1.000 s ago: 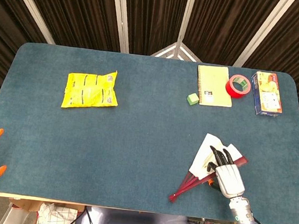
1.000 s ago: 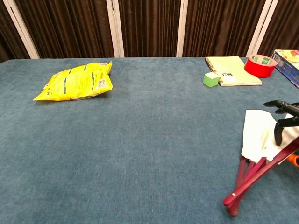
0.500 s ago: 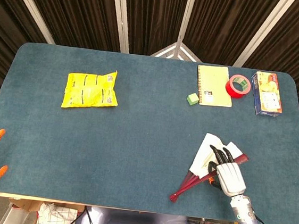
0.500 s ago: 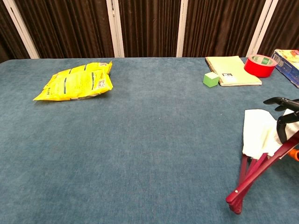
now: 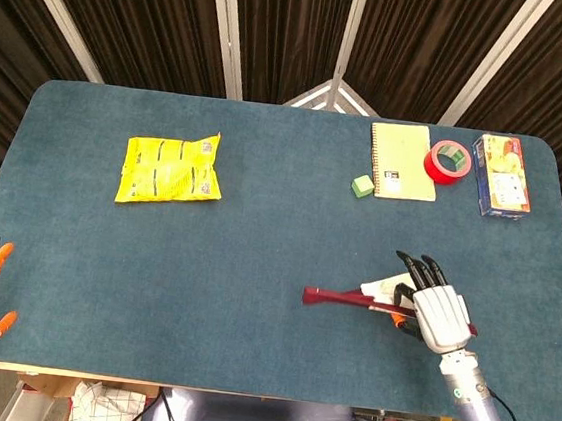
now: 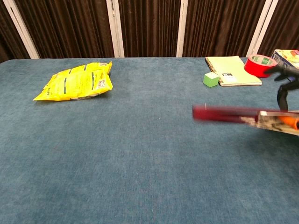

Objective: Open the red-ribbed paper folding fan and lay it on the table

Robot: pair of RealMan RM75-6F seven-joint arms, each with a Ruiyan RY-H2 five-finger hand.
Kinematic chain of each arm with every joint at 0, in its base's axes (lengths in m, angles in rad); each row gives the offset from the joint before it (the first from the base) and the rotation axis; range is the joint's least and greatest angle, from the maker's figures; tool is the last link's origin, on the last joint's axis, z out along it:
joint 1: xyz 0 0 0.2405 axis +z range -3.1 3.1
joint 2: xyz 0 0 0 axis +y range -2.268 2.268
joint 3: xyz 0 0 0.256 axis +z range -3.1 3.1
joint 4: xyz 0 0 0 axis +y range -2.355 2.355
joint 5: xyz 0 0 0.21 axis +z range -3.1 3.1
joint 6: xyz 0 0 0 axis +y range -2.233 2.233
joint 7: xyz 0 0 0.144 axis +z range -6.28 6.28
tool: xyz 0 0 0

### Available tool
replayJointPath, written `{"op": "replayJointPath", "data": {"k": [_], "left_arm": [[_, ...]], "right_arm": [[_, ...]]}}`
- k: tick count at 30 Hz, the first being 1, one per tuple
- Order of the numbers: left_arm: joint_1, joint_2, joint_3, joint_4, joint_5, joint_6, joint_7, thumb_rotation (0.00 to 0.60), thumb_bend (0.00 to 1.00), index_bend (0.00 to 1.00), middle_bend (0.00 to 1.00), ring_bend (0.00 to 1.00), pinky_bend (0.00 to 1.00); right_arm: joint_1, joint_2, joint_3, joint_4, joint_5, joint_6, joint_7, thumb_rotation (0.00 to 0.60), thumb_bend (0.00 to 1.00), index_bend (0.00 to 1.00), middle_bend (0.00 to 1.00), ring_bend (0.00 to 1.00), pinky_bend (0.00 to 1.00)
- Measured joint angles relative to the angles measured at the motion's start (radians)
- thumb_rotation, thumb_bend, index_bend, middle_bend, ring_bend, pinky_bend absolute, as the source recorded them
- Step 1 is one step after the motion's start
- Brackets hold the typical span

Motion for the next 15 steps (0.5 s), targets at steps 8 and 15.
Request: {"op": "replayJointPath", "data": {"k": [8,15], "left_arm": [[-0.043,-0.014,-0.007,0.03,0.012,-0.055,-0.016,0.6,0.28,0.08,0.0,0.0,0.0],[-0.099,-0.026,-0.012,0.074,0.012,-0.136,-0.087,0.6,0.28,0.08,0.0,0.0,0.0]], "right_arm": [[0.084,0.102,0.051,-0.082,0.011,-0.089,0.003,0.6,0.41,0.67,0.13,0.19,0.13],[0.155,0.177,0.093,-0.169,0.045,-0.193,-0.035,0.6,0.41,0.68,0.13,0.19,0.13]]}}
